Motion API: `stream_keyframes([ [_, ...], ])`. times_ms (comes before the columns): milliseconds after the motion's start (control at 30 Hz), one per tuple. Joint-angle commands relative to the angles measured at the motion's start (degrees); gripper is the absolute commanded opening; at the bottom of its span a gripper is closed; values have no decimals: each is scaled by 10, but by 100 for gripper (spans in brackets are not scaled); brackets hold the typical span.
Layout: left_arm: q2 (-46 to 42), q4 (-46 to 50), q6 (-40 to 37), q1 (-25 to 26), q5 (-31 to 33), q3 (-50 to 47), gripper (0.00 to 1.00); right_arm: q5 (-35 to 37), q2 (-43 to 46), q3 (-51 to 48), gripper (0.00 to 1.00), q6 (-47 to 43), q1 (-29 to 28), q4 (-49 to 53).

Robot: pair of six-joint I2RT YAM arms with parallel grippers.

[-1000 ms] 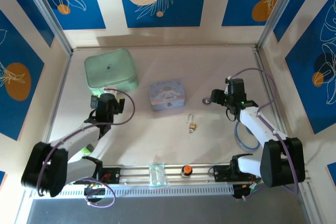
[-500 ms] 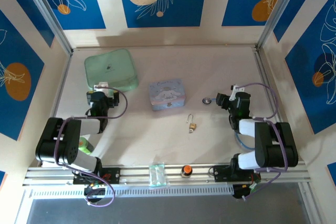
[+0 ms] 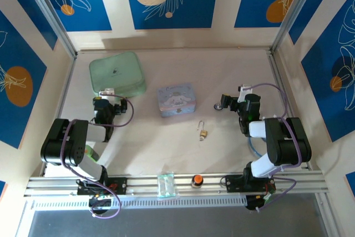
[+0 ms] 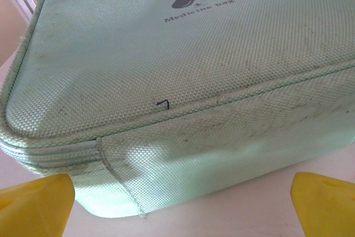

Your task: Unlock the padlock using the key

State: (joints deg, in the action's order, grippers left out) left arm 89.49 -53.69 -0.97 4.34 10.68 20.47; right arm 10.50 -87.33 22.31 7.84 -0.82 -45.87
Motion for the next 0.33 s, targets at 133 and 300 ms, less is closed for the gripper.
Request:
stream_keyframes([
  [133,2,-24,2,-2,-11,-1,99,-8,-1,16,99,-11,1,-8],
  [300,2,-26,3,-2,-11,-2,99,-9,4,9,99,-15,-1,-15],
])
